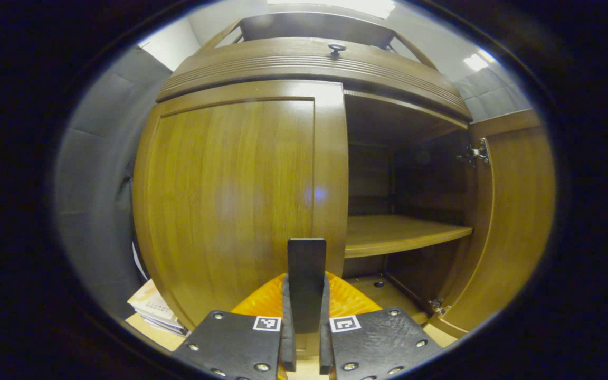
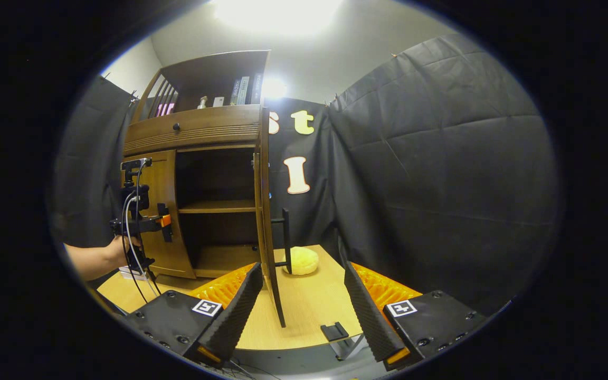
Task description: Open the right door of the double-door shoe cabinet with the right hand, and open the left door with the left hand.
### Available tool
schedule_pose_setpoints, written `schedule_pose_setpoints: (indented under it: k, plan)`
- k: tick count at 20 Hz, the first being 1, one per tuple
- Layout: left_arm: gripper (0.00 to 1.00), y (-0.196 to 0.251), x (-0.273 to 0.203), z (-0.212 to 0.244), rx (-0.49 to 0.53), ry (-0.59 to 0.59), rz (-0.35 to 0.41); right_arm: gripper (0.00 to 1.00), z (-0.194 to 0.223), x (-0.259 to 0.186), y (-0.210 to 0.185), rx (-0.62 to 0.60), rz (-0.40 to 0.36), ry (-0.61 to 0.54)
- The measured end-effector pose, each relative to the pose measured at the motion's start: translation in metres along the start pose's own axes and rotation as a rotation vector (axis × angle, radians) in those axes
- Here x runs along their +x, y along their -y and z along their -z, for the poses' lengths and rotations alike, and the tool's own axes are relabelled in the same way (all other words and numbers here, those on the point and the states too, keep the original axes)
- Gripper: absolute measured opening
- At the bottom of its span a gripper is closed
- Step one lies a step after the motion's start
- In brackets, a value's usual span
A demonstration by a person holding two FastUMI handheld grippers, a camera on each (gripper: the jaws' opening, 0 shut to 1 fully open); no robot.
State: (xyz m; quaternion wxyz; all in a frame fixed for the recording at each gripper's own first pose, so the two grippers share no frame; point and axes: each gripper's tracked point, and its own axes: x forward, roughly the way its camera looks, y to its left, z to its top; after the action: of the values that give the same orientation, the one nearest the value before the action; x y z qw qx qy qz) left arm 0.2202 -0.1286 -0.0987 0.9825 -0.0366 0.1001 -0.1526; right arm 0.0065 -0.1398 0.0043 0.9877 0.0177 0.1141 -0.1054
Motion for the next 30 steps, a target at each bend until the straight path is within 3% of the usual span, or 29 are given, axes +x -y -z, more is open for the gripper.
schedule_pose_setpoints:
  k: [13, 16, 20, 21, 26, 30]
  plan:
    - [0.17, 0.001, -0.025, -0.025, 0.013, -0.013, 0.043, 0.97, -0.003, 0.016, -0.034, 0.020, -0.113, 0.016]
    - [0.20, -0.003, -0.032, -0.031, -0.003, -0.002, 0.020, 0.96, -0.009, 0.020, -0.044, 0.016, -0.130, 0.035]
    - [0.17, -0.006, -0.037, -0.037, 0.001, 0.004, 0.000, 0.97, -0.017, 0.025, -0.060, 0.001, -0.162, 0.061]
    - [0.20, -0.006, -0.036, -0.040, -0.005, 0.001, 0.004, 0.97, -0.018, 0.026, -0.062, -0.001, -0.169, 0.063]
    - [0.18, -0.010, -0.041, -0.042, -0.044, -0.003, -0.016, 0.98, -0.016, 0.034, -0.082, 0.013, -0.202, 0.061]
    - [0.15, -0.011, -0.040, -0.047, -0.017, -0.003, -0.004, 0.96, -0.014, 0.041, -0.101, 0.006, -0.245, 0.054]
